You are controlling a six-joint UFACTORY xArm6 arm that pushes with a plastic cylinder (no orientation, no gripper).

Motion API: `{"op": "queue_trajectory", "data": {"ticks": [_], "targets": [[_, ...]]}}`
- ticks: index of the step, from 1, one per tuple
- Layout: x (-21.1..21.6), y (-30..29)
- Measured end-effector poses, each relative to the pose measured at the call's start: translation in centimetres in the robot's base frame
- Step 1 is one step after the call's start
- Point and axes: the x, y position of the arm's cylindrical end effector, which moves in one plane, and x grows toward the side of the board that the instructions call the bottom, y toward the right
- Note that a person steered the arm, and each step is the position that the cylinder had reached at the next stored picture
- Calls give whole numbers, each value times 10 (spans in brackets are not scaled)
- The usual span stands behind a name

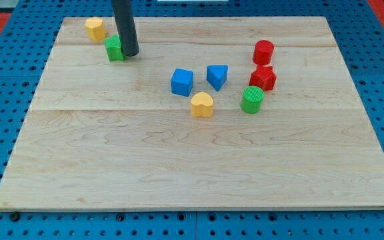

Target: Push the blue triangle towards red star and green circle

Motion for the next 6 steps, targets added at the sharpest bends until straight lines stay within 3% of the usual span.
{"op": "queue_trajectory", "data": {"ticks": [1, 4, 6], "targets": [[0, 6], [52, 141], [90, 168]]}}
